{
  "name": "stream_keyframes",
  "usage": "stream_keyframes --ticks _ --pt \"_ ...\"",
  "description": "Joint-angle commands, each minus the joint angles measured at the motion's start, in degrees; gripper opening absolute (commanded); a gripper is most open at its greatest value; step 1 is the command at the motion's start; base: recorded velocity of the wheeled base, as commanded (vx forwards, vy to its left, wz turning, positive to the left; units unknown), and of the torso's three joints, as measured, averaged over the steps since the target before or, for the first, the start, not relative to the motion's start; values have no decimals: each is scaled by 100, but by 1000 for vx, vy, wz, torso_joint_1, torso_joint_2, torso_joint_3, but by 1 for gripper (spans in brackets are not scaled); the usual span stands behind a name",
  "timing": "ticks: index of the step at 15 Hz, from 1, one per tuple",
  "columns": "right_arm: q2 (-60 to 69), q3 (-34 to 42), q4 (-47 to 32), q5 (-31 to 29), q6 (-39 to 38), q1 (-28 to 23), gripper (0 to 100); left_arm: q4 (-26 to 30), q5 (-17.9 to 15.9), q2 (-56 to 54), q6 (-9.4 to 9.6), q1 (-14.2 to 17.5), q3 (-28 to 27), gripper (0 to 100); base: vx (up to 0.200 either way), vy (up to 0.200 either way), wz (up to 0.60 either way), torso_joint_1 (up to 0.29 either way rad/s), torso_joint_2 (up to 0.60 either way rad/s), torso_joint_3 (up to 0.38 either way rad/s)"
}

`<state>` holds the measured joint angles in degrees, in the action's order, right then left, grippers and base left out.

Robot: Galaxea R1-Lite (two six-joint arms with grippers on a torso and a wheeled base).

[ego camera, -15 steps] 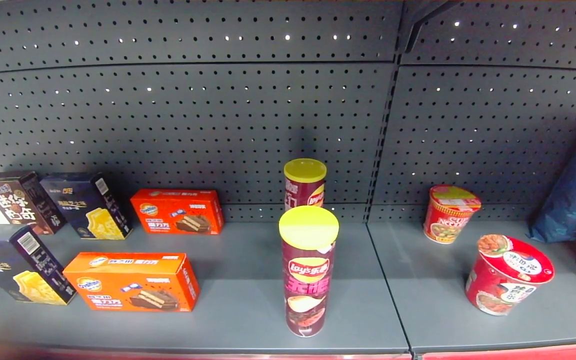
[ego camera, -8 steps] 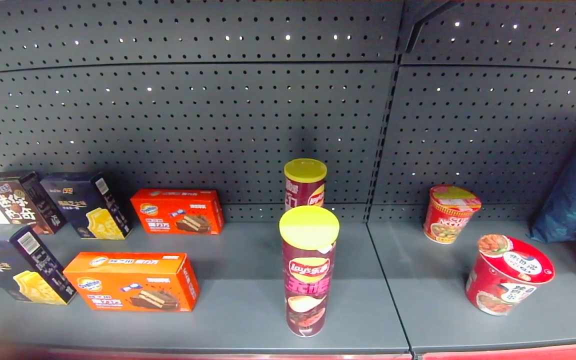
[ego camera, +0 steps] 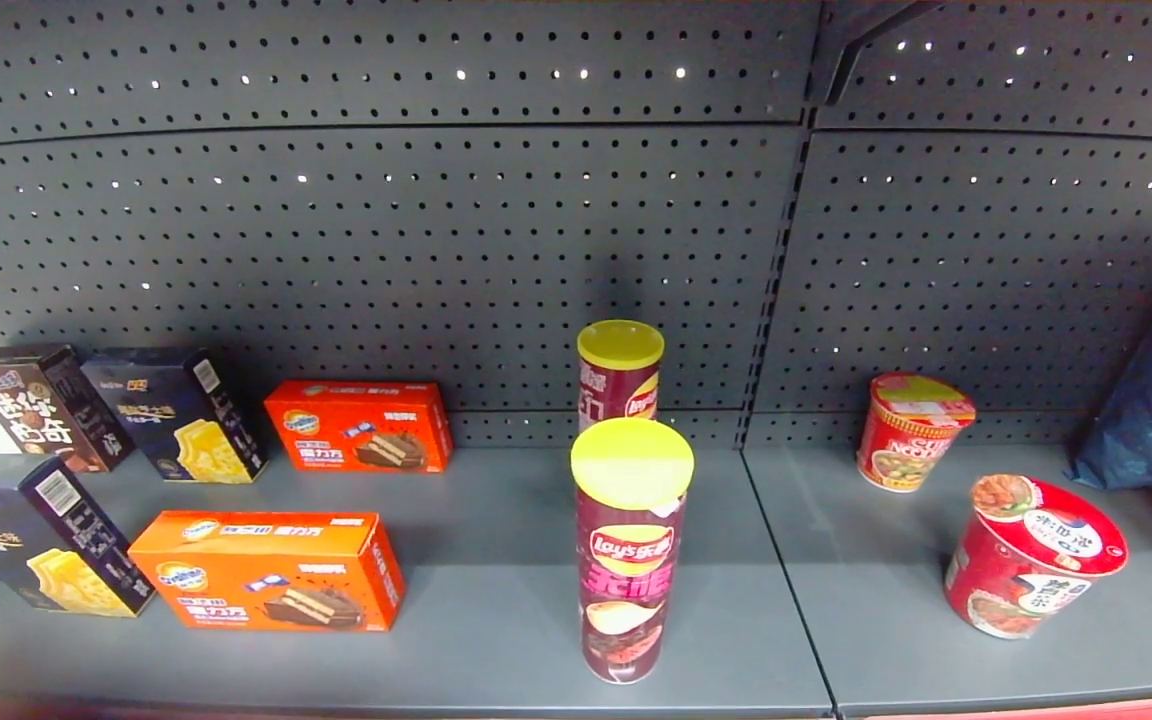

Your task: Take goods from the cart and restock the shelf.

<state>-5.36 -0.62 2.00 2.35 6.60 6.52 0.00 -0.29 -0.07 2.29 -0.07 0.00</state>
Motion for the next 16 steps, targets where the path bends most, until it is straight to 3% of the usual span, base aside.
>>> stream_keyframes --ticks 1,16 --pt "-9 -8 2 20 0 -2 100 0 3 7 -1 -1 0 100 0 0 0 0 0 0" --pt "-9 -8 2 11 8 -2 100 0 12 7 -27 -1 0 100 0 0 0 0 0 0"
